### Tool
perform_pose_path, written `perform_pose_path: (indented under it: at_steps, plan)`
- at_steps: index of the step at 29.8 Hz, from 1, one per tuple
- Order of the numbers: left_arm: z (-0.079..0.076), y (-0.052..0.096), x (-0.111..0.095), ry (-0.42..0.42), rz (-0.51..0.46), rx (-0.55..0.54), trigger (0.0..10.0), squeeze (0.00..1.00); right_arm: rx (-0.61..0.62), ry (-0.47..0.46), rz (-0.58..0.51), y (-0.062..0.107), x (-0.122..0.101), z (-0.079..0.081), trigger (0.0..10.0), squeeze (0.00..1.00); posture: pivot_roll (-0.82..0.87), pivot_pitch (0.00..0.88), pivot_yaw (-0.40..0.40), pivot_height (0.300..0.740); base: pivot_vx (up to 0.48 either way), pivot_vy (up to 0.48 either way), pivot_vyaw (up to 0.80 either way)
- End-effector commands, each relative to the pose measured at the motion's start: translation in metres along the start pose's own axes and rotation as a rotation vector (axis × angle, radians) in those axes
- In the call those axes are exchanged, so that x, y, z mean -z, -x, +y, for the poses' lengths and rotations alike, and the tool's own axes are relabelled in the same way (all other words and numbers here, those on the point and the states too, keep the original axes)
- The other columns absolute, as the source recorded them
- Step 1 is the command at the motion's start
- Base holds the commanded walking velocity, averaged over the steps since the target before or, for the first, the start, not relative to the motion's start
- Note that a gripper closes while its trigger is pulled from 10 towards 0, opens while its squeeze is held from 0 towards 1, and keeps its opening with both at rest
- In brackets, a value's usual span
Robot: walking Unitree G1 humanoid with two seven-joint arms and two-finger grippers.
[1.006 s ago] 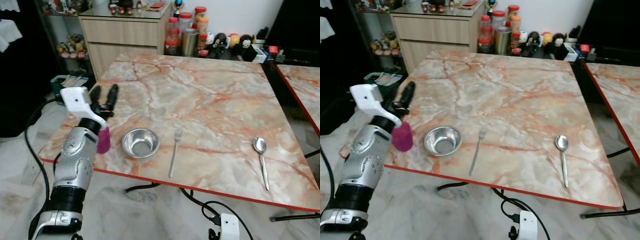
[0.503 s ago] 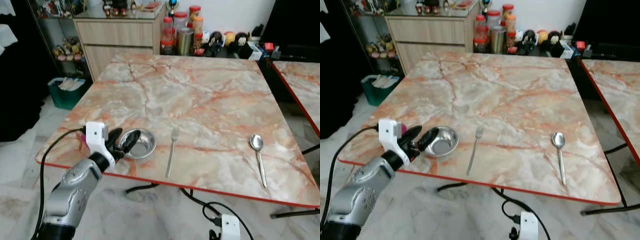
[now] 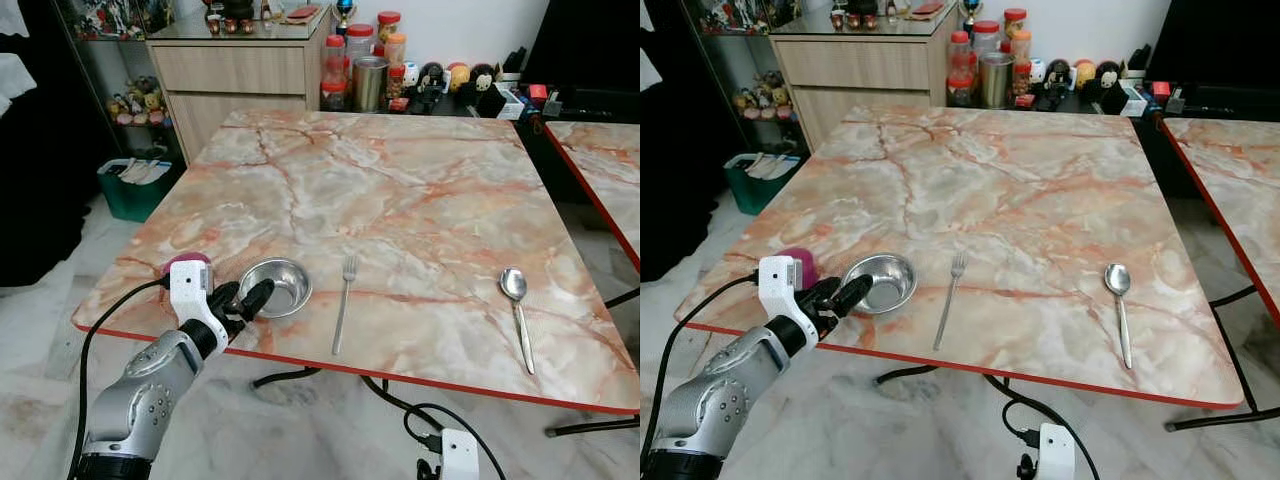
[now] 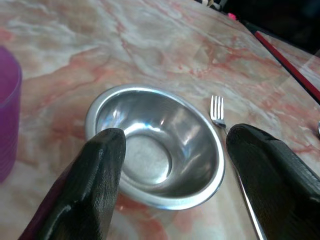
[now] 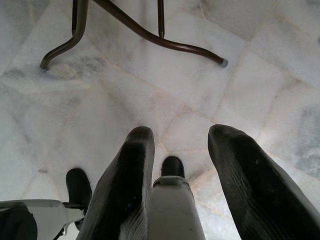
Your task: Setting the table
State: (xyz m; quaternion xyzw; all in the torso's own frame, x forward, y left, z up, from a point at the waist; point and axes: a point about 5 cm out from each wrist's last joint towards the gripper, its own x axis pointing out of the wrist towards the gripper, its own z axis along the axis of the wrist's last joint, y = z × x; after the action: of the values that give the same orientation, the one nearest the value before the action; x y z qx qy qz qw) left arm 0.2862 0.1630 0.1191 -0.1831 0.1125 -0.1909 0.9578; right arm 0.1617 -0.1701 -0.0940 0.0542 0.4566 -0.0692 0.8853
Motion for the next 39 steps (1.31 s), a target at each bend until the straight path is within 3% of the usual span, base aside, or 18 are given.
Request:
perform_pose_path:
  at_steps: [1, 16, 21, 27, 39]
  plan:
    - [0.001, 0.003, -0.002, 0.015, 0.001, -0.009, 10.0, 0.00, 0.005, -0.001, -0.003, 0.000, 0.001, 0.001, 10.0, 0.00, 0.11, 0.000, 0.039, 0.736, 0.000, 0.000, 0.00]
    - [0.013, 0.011, 0.002, 0.030, 0.050, -0.089, 10.0, 0.00, 0.003, 0.000, -0.005, 0.000, 0.000, 0.001, 10.0, 0.00, 0.12, 0.000, 0.038, 0.736, 0.000, 0.000, 0.00]
    - [0.021, 0.010, 0.004, 0.059, 0.063, -0.167, 10.0, 0.00, 0.005, -0.002, -0.001, 0.001, 0.002, 0.000, 10.0, 0.00, 0.11, 0.000, 0.039, 0.736, 0.000, 0.000, 0.00]
    - [0.023, 0.010, 0.005, 0.060, 0.073, -0.160, 10.0, 0.00, 0.004, -0.001, -0.002, 0.001, 0.002, 0.001, 10.0, 0.00, 0.12, 0.000, 0.042, 0.736, 0.000, 0.000, 0.00]
    - [0.018, -0.008, 0.012, 0.077, 0.103, -0.140, 10.0, 0.00, 0.009, -0.009, -0.006, 0.000, 0.001, 0.001, 10.0, 0.00, 0.10, 0.000, 0.049, 0.736, 0.000, 0.000, 0.00]
